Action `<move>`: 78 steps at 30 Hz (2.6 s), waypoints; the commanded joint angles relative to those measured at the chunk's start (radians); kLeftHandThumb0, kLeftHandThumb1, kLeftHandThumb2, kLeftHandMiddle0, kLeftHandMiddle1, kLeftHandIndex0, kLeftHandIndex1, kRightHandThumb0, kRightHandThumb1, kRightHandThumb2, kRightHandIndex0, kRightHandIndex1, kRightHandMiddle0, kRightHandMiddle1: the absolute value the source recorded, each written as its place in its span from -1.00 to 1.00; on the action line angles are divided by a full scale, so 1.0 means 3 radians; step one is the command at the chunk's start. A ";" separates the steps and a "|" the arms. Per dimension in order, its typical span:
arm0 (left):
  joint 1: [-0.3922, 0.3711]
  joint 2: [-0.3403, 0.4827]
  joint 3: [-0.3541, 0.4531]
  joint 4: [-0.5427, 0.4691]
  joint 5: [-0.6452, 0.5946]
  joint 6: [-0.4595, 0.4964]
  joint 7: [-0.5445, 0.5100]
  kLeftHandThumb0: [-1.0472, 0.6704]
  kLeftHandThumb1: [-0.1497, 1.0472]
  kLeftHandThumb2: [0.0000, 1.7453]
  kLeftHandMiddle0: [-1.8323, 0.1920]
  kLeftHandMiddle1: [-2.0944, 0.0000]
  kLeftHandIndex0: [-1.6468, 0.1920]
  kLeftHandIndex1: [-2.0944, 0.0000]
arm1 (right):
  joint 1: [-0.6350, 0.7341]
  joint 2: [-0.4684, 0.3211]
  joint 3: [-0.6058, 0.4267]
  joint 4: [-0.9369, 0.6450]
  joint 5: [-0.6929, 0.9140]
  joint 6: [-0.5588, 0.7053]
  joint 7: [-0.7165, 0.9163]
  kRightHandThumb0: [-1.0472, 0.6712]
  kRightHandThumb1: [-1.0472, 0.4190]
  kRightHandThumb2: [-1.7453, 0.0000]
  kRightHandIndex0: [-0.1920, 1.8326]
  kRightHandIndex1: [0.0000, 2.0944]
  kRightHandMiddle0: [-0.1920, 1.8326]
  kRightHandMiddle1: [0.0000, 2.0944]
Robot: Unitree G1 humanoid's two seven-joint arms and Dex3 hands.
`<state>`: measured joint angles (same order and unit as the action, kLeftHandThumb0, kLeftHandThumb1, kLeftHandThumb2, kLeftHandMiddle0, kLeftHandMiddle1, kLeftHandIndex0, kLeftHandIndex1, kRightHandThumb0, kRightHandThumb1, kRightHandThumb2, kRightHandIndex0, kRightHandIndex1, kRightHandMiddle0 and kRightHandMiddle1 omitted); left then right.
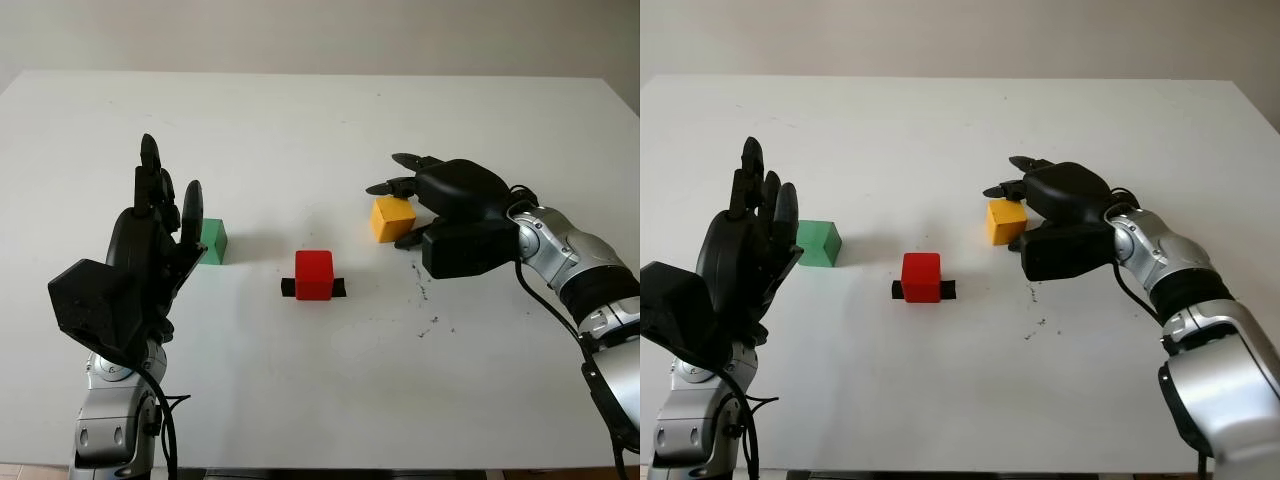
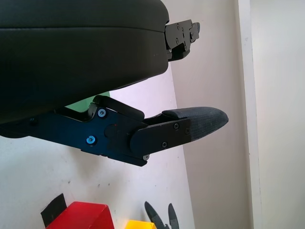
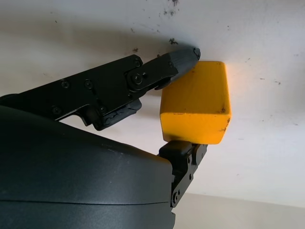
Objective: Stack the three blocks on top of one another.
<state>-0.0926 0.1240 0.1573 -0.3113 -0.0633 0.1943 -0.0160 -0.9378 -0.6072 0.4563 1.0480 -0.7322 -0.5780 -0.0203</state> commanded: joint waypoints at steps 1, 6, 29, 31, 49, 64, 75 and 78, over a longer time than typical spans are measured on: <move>0.0011 0.0006 0.0007 -0.0048 -0.0005 -0.0004 0.0004 -0.54 1.00 -0.31 1.00 0.97 1.00 0.99 | -0.0034 0.0009 -0.0014 0.0034 0.0029 -0.0056 -0.0087 -0.29 -0.83 0.93 -0.62 -0.92 -0.12 -0.74; 0.0015 0.0006 0.0007 -0.0049 -0.0007 -0.0008 0.0003 -0.54 1.00 -0.32 1.00 0.98 1.00 1.00 | -0.0063 -0.0015 0.0029 0.0094 -0.0044 -0.0145 -0.0309 -0.24 -0.90 0.94 -0.53 -0.94 -0.40 0.16; 0.0015 -0.0006 -0.0014 -0.0027 0.0008 -0.0020 0.0008 -0.55 1.00 -0.32 1.00 0.99 1.00 1.00 | -0.0330 0.0093 -0.0370 0.0039 0.0824 -0.0460 0.0644 -0.14 -0.81 0.94 -0.50 -0.96 -0.34 0.07; 0.0019 -0.0004 -0.0018 -0.0028 0.0009 -0.0021 0.0003 -0.54 1.00 -0.31 1.00 1.00 1.00 1.00 | -0.0290 0.0126 -0.0451 -0.0030 0.1001 -0.0492 0.0835 -0.15 -0.82 0.94 -0.50 -0.96 -0.33 0.06; 0.0032 -0.0023 -0.0022 -0.0046 0.0012 -0.0003 0.0025 -0.55 1.00 -0.32 1.00 1.00 1.00 1.00 | 0.0180 0.0301 -0.0939 -0.1130 0.1971 0.0237 0.1840 -0.32 -0.86 0.93 -0.52 -0.96 -0.42 0.24; 0.0029 -0.0014 -0.0040 -0.0067 0.0026 0.0008 0.0015 -0.55 1.00 -0.31 1.00 1.00 1.00 1.00 | -0.0290 0.0171 -0.0815 -0.1487 0.1879 0.0200 0.2668 -0.29 -0.82 0.95 -0.52 -0.95 -0.39 0.31; 0.0032 -0.0062 -0.0072 -0.0079 0.0021 -0.0016 0.0062 -0.52 1.00 -0.28 1.00 1.00 1.00 1.00 | -0.0798 0.0195 -0.0493 -0.1137 0.1527 -0.0531 0.2932 -0.35 -0.85 0.93 -0.56 -0.96 -0.36 0.32; 0.0047 -0.0083 -0.0075 -0.0092 0.0011 -0.0023 0.0080 -0.52 1.00 -0.28 1.00 1.00 1.00 1.00 | -0.0890 0.0254 -0.0434 -0.0975 0.1478 -0.0712 0.2930 -0.37 -0.85 0.93 -0.56 -0.96 -0.36 0.35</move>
<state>-0.0855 0.1071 0.1361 -0.3191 -0.0599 0.1953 0.0026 -1.1632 -0.5409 0.3199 0.7398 -0.2865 -0.7732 0.8594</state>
